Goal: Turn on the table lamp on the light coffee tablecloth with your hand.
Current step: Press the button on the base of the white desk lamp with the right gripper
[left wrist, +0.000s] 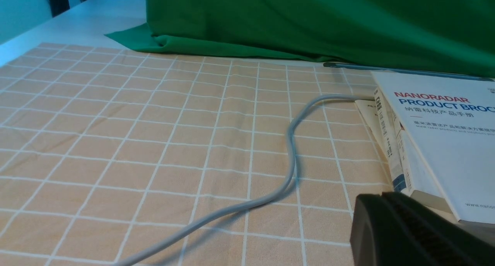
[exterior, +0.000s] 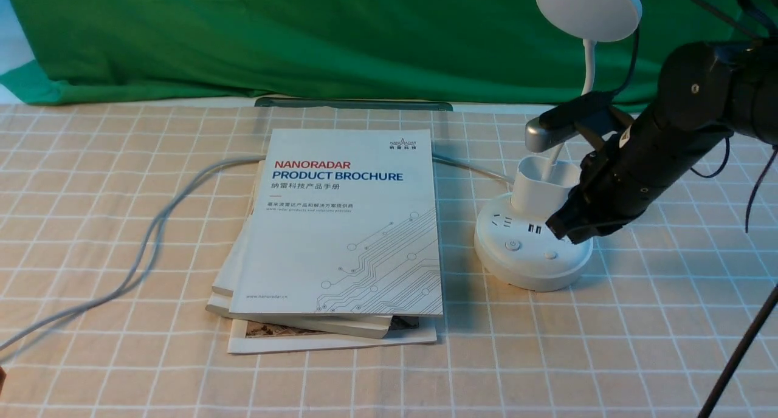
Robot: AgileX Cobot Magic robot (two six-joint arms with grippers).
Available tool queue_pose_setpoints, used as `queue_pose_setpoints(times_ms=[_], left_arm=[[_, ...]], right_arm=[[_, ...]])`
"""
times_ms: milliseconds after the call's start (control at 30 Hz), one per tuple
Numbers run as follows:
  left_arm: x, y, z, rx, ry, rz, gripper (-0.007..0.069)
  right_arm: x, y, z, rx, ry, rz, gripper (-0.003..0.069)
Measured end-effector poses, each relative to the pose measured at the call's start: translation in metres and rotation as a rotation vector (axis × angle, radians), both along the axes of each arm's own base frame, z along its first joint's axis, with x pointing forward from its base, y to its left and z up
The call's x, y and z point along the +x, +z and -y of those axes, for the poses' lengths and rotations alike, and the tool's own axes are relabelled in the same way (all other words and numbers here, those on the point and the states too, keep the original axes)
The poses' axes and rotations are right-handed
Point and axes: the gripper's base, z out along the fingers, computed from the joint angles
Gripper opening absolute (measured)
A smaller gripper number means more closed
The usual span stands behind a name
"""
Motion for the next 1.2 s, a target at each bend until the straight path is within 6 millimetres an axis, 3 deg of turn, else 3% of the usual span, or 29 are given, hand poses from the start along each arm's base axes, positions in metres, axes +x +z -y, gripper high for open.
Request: queue_pose_setpoints(times_ms=[267, 600, 1200], left_arm=[[0.0, 0.0, 0.0, 0.001, 0.0, 0.0, 0.0021], [0.0, 0.0, 0.0, 0.001, 0.0, 0.0, 0.0021], [0.0, 0.0, 0.0, 0.001, 0.0, 0.0, 0.0021]], right_arm=[[0.009, -0.02, -0.003, -0.026, 0.008, -0.034, 0.0031], [0.006, -0.022, -0.023, -0.02, 0.055, 0.01, 0.0031], [0.009, -0.032, -0.022, -0.066, 0.044, 0.009, 0.0031]])
